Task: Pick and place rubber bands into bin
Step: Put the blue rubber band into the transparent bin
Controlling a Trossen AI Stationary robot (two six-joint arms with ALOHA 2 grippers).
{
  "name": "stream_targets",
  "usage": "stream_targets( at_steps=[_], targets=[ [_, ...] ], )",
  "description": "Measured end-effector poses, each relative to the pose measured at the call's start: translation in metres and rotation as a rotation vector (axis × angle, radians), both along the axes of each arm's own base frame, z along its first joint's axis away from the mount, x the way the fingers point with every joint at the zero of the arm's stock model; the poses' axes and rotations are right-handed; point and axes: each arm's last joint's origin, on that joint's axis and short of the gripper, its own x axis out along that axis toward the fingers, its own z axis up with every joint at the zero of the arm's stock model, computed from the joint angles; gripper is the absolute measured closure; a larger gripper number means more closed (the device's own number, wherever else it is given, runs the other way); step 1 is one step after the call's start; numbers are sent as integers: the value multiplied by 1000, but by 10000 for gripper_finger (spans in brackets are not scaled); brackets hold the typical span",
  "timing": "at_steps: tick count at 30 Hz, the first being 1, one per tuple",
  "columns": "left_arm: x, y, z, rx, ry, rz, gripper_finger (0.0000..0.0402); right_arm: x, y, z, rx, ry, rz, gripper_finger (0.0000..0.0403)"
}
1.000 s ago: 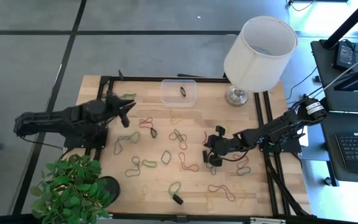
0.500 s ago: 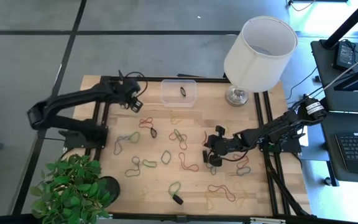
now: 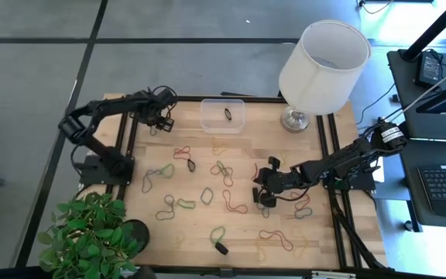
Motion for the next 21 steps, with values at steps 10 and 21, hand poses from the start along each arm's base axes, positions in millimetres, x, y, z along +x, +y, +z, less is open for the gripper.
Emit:
stream_targets(
  at_steps=[10,21],
  targets=[
    [-9,17,-28,-74,54,102,250,0,0,0,1,-3,0,384],
    [-4,14,-36,-95,82,93,334,0,0,0,11,-5,-9,384]
  ],
)
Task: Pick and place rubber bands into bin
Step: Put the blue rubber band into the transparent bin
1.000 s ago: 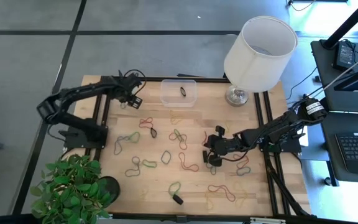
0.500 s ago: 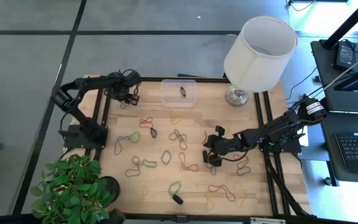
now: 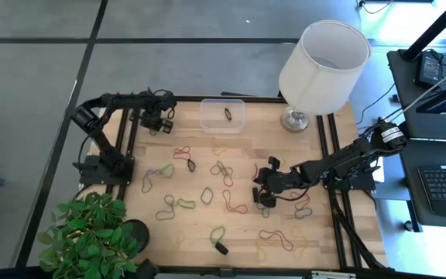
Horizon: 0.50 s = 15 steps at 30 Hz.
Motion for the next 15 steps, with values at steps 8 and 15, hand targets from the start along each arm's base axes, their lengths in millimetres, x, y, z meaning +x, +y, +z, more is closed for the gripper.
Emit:
stream_targets(
  at_steps=[8,15],
  targets=[
    [4,-5,-1,-22,-6,-44,398,0,0,0,5,-1,-5,384],
    [9,-19,12,-35,-29,-100,400,0,0,0,5,-1,-5,384]
  ],
)
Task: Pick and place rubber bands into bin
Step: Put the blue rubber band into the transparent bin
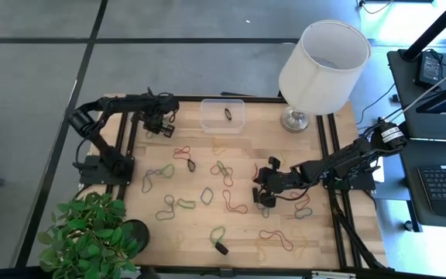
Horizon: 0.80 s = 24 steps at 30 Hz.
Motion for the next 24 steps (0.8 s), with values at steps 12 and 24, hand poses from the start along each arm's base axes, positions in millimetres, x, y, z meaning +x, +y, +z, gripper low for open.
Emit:
stream_targets(
  at_steps=[12,24],
  targets=[
    [0,-43,69,244,-176,-99,400,0,0,0,-1,0,1,384],
    [1,-80,145,645,-682,-319,400,1,0,1,2,-9,1,384]
  ],
)
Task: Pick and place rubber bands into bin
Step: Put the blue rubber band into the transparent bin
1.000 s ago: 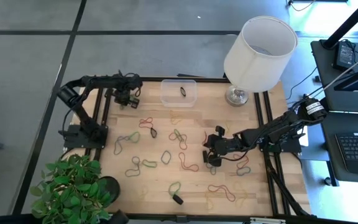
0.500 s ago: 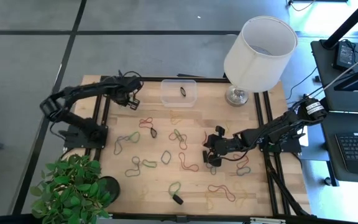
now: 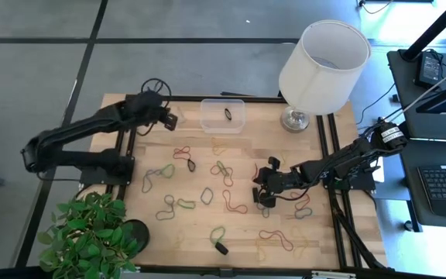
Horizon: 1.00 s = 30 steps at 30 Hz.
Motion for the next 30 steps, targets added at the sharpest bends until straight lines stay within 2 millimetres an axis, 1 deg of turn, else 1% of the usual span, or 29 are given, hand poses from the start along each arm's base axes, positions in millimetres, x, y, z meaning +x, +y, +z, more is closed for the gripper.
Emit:
stream_targets(
  at_steps=[4,8,12,17,21,23,26,30],
  targets=[
    [14,-6,20,89,-130,-148,401,0,0,0,-4,-4,5,384],
    [39,-8,26,147,-188,-264,400,2,1,2,-16,-18,22,384],
    [72,-3,24,172,-140,-330,401,4,1,4,-37,-44,51,384],
    [117,14,16,156,-53,-349,399,5,2,5,-51,-61,68,384],
    [147,30,4,139,35,-368,401,5,2,5,-52,-62,70,384],
    [157,38,-5,112,93,-371,399,5,2,5,-52,-62,70,384],
    [170,50,-23,63,200,-380,400,5,2,5,-52,-62,70,384],
    [182,68,-55,-57,306,-392,400,5,2,5,-50,-62,68,384]
  ],
)
